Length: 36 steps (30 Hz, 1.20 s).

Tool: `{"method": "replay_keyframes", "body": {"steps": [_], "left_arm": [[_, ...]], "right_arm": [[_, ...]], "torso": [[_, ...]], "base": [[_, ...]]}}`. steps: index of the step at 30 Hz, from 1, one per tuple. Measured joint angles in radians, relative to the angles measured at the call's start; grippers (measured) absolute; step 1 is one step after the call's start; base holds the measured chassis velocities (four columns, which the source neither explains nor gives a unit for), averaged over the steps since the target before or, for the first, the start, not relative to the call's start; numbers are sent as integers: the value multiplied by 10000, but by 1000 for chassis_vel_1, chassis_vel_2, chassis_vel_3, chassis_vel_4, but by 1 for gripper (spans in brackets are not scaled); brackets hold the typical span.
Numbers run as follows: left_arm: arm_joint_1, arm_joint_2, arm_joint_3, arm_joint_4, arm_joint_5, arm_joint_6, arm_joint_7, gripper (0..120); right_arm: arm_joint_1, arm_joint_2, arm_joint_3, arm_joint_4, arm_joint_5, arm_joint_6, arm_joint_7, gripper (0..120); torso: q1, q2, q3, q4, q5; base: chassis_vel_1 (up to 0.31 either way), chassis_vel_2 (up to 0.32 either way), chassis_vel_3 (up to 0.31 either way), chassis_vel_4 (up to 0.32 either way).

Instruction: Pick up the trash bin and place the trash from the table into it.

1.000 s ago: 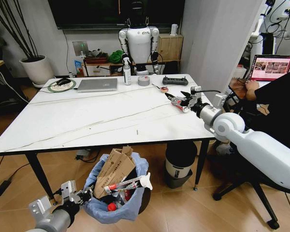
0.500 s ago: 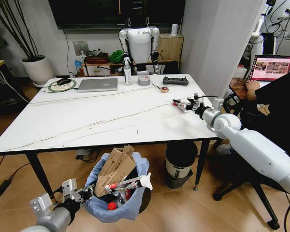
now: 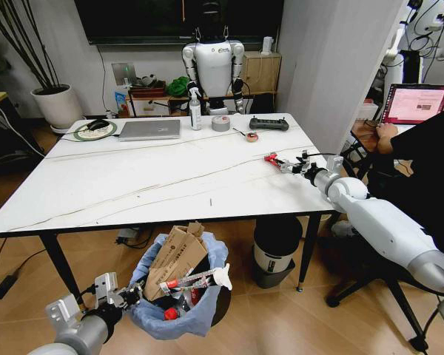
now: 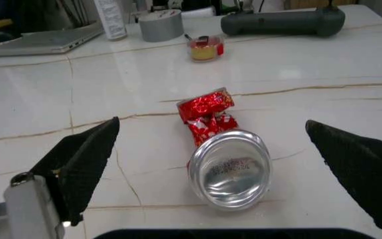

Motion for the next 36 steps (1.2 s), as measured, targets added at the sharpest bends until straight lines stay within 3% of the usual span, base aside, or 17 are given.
{"method": "replay_keyframes", "body": {"steps": [36], "left_arm": [[-10,-44,-84,55,5,1,-1,0]], "right_arm": [[358,1137,-49,-1792,-343,268,-521,98]], "torso": [[0,0,-1,-1,-1]], "base": [[0,0,0,0]]}}
